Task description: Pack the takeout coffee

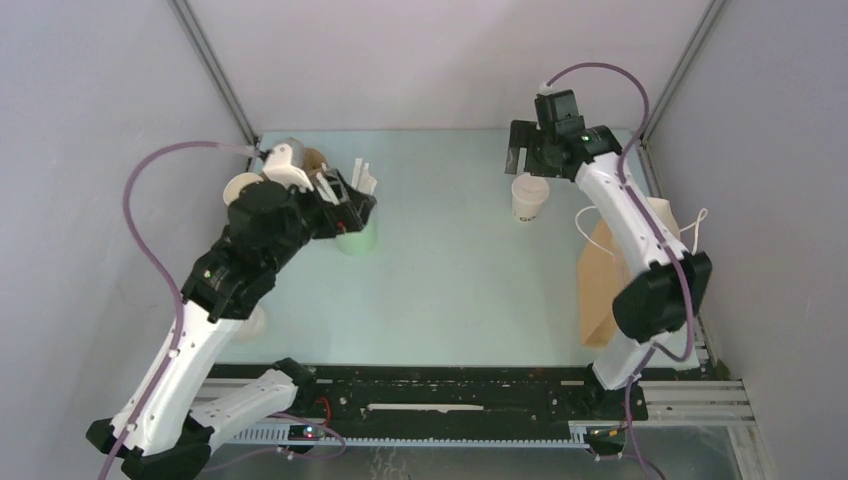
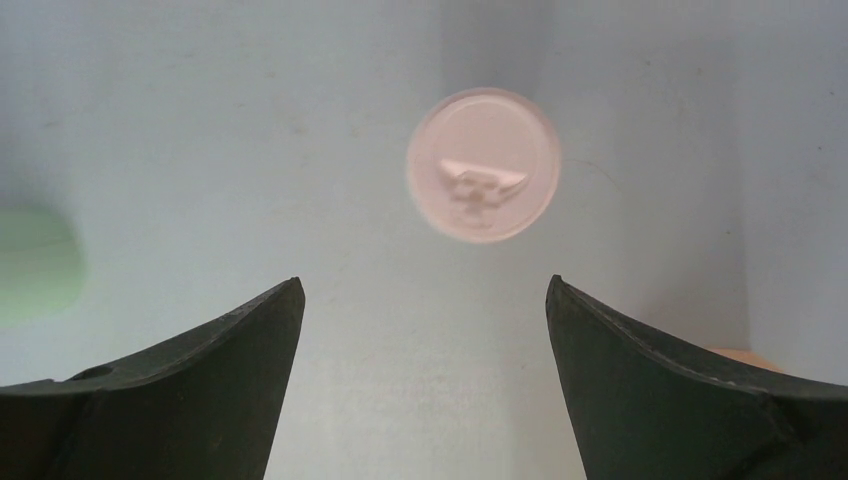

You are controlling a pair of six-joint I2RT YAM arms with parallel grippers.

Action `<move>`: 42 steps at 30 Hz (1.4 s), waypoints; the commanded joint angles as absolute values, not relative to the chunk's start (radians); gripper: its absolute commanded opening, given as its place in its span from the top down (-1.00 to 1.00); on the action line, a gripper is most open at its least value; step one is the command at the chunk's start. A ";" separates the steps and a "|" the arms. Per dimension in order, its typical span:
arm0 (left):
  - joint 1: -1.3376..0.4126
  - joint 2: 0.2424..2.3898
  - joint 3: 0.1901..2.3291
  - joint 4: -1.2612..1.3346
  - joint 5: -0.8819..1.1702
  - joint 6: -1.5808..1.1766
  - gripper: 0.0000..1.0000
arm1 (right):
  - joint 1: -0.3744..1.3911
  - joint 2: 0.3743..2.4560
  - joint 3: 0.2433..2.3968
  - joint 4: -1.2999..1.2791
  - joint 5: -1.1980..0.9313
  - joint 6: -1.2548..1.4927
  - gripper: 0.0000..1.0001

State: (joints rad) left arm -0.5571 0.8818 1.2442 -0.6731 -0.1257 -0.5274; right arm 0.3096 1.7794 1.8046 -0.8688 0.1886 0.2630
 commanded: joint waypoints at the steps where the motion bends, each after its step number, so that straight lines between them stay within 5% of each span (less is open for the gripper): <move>1: -0.467 0.935 1.421 -0.716 -0.238 -0.466 -0.95 | 0.405 1.579 1.778 -0.945 0.089 0.271 -0.99; 11: -0.207 1.259 1.724 -0.733 -0.378 -0.460 -0.71 | 0.537 1.228 1.533 -1.040 -0.049 0.314 -0.99; 23: -0.142 1.983 2.454 -1.071 -0.642 -0.409 -0.59 | 0.493 1.228 1.583 -1.132 0.051 0.210 -0.99; 42: -0.072 2.305 2.421 -0.790 -0.385 -0.472 -0.06 | 0.425 1.259 1.495 -1.126 0.093 0.193 -0.99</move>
State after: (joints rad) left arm -0.1009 2.2704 2.3848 -0.8600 -0.4545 -0.4061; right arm 0.4603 1.2510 1.4929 -1.1263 0.1043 0.1951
